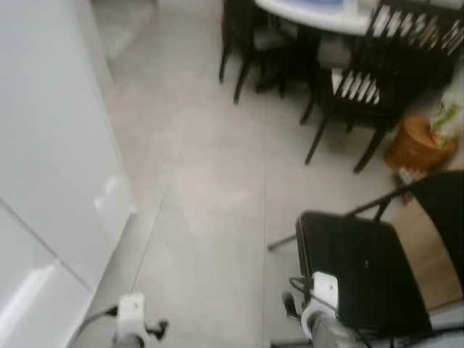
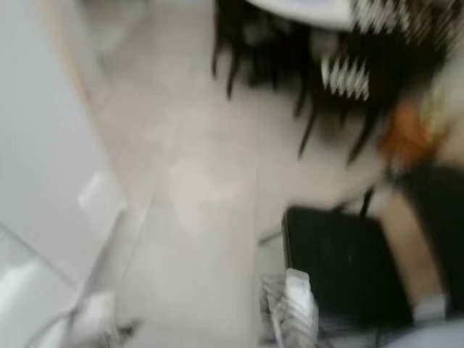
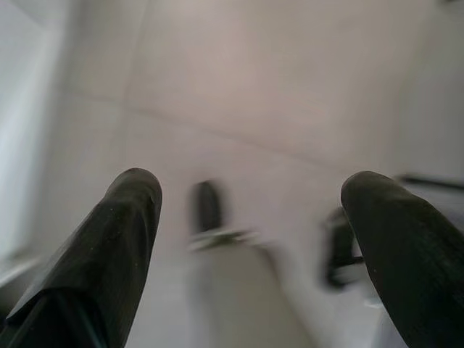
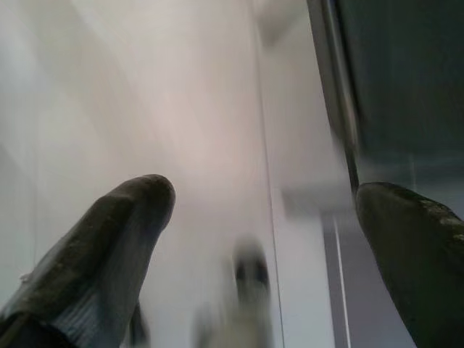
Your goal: Restocking fridge
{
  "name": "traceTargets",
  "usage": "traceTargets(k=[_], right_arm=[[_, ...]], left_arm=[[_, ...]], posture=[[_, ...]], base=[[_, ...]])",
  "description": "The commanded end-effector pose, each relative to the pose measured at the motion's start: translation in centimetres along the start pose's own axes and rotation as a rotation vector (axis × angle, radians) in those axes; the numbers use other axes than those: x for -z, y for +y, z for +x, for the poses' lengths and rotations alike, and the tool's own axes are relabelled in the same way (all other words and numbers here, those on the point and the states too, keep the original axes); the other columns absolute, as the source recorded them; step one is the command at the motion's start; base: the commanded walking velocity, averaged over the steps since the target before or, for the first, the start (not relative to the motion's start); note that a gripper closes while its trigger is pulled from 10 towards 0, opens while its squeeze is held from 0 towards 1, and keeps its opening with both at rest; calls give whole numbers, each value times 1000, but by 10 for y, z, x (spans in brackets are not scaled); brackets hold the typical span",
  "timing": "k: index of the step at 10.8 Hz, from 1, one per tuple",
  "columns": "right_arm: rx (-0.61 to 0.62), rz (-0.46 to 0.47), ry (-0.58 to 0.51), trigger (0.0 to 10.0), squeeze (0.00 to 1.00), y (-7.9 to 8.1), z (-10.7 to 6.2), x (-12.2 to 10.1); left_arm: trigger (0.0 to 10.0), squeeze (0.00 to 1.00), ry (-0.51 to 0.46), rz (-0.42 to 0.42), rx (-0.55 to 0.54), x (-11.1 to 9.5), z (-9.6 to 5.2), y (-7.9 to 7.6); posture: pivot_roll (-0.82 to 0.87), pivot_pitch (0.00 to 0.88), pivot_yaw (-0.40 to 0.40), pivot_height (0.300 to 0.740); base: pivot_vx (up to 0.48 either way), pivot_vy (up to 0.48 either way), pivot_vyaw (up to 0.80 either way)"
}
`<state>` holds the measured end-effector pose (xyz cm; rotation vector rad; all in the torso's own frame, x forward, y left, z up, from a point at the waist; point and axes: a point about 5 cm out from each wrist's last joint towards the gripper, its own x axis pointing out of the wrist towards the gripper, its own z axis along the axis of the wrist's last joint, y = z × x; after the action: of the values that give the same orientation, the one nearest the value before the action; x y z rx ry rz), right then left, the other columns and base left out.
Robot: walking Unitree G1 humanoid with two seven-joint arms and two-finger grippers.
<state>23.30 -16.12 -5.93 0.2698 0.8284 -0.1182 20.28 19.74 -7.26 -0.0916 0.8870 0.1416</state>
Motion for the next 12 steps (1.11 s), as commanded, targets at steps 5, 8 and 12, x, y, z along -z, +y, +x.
traceTargets(k=[5, 8, 12], right_arm=[[67, 58, 92, 10000, 0, -14, -6, 29], [102, 127, 114, 10000, 0, -6, -6, 36], [99, 139, 125, 10000, 0, -3, -6, 37]], left_arm=[[10000, 0, 42, 19, -44, 13, -4, 19], [10000, 0, 41, 109, -45, 10, -5, 29], [10000, 0, 39, 125, -39, 8, -5, 31]], posture=[[136, 0, -101, 740], [118, 0, -38, 740], [127, 0, -51, 740]], base=[[0, 0, 0], [0, 0, 0], [0, 0, 0]])
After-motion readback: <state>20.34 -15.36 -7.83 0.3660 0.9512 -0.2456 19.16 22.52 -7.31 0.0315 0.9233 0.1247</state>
